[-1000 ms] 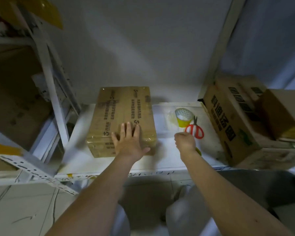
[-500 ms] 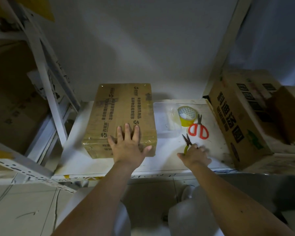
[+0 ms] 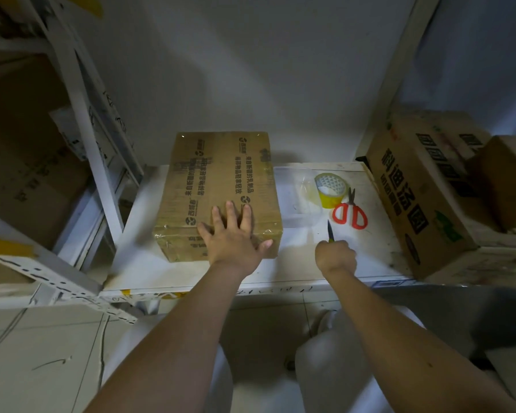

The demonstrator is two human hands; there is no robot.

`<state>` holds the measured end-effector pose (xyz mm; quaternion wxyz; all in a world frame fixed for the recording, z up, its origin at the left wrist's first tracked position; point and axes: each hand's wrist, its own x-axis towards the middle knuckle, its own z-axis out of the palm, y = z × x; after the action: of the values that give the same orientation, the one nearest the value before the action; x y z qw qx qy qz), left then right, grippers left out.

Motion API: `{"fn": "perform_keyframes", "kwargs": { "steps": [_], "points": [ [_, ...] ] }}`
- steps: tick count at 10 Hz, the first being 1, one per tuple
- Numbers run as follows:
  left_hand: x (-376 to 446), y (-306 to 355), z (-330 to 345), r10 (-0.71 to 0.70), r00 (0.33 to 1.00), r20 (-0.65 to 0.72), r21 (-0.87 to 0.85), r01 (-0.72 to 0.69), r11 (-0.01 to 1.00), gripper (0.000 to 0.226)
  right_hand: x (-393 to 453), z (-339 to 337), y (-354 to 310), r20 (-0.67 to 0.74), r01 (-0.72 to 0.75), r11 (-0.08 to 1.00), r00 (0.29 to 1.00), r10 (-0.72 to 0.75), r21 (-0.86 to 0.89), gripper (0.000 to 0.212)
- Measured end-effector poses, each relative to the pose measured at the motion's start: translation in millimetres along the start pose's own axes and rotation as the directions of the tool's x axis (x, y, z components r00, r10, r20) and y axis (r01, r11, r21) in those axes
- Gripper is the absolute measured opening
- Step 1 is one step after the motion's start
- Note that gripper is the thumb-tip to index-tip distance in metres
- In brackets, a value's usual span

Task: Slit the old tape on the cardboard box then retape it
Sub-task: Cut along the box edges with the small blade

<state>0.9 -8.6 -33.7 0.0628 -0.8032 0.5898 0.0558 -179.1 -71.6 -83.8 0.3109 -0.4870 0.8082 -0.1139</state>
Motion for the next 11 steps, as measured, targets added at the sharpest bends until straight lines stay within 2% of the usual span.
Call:
{"fn": "perform_keyframes", "kwargs": {
  "steps": [1, 2, 3, 4, 6, 8, 11],
  "points": [
    [-4, -1, 1, 0.005, 1.0, 0.022, -0.005, -0.005, 1.0, 0.087, -26, -5, -6, -0.128, 0.166, 0.981, 0.98, -0.153, 0.101, 0.032],
    [-11, -2, -1, -0.002, 0.999, 0.039, -0.005, 0.002, 1.0, 0.085, -50, -12, -11, -0.144, 0.386, 0.921, 0.915, -0.376, 0.047, 0.026],
    [-14, -8, -5, -0.026, 0.997, 0.067, 0.004, 0.025, 1.0, 0.081, -72, -17, -15, -0.091, 0.53, 0.84, 0.836, -0.541, -0.118, 0.028],
    [-13, -11, -8, -0.055, 0.994, 0.098, 0.016, 0.053, 0.998, 0.076, -92, -20, -18, -0.054, 0.577, 0.756, 0.783, -0.619, -0.308, 0.034],
    [-13, -5, -13, -0.089, 0.988, 0.127, 0.015, 0.088, 0.996, 0.07, -111, -25, -34, 0.031, 0.457, 0.744, 0.86, -0.509, -0.488, 0.038],
    [-8, -3, -18, -0.093, 0.987, 0.128, 0.011, 0.092, 0.996, 0.067, -120, -27, -46, 0.051, 0.362, 0.713, 0.907, -0.418, -0.6, 0.041],
    [-5, -1, -16, -0.09, 0.99, 0.112, 0.021, 0.088, 0.996, 0.067, -121, -24, -51, 0.058, 0.298, 0.718, 0.939, -0.34, -0.629, 0.043]
  ]
}}
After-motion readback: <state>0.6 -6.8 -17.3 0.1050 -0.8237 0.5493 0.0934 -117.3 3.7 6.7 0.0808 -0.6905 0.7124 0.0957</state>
